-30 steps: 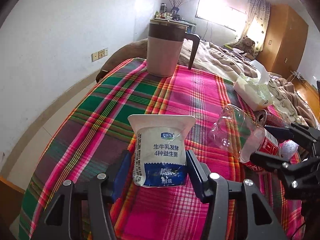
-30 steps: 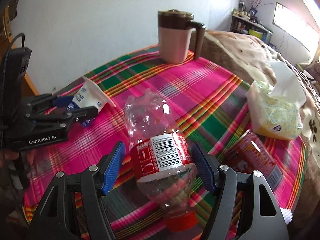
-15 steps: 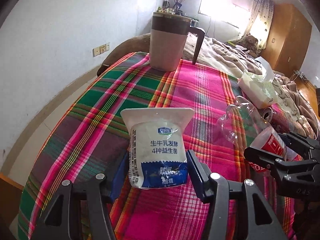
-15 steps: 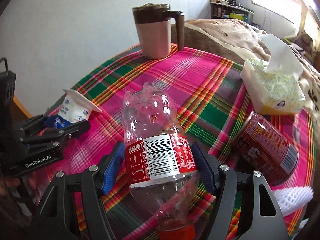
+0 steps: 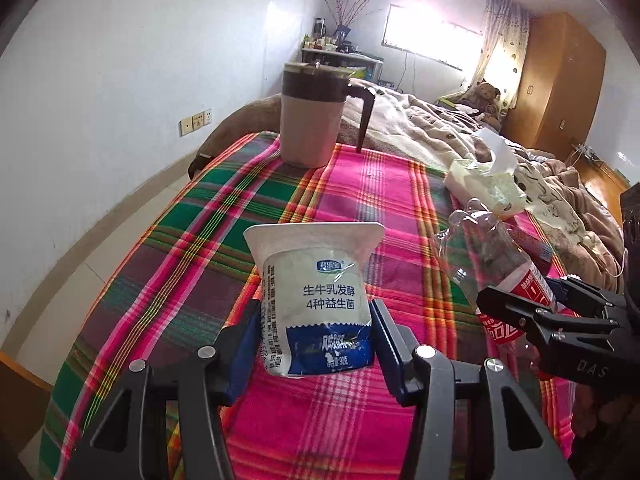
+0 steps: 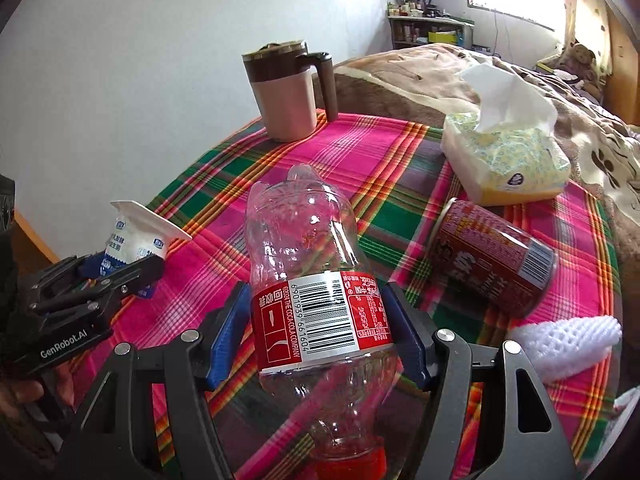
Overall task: Collect trash
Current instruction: 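Carry the yogurt cup and plastic bottle with both tools over the white bin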
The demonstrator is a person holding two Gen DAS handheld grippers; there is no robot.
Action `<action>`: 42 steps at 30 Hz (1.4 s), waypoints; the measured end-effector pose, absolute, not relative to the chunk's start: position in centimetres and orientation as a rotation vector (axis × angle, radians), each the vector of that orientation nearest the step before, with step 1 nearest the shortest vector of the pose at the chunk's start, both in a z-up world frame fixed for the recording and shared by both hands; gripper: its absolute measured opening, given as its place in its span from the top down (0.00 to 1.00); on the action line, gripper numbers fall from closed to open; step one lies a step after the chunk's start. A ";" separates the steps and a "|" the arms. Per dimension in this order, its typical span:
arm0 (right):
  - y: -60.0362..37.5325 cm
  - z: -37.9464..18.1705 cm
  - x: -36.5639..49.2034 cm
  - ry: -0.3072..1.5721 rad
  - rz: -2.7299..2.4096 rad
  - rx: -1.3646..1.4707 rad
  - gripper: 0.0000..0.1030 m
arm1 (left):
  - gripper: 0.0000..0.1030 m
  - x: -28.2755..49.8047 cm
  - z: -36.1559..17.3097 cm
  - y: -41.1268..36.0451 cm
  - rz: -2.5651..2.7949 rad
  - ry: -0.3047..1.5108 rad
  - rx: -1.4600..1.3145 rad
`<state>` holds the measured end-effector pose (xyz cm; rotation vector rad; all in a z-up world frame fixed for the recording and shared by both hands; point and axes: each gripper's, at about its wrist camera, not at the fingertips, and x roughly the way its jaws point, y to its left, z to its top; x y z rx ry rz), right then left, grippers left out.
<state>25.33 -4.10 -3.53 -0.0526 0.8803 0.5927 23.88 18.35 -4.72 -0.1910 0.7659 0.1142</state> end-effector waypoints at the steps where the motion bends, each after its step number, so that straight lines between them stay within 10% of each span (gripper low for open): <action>1: -4.5 -3.2 25.0 0.872 0.587 -0.042 0.34 | 0.48 23.4 -4.5 18.0 0.108 0.760 -0.187; 42: -26.4 2.2 14.1 0.706 0.154 0.175 0.34 | 0.48 15.7 2.8 -4.2 -0.291 0.611 -0.017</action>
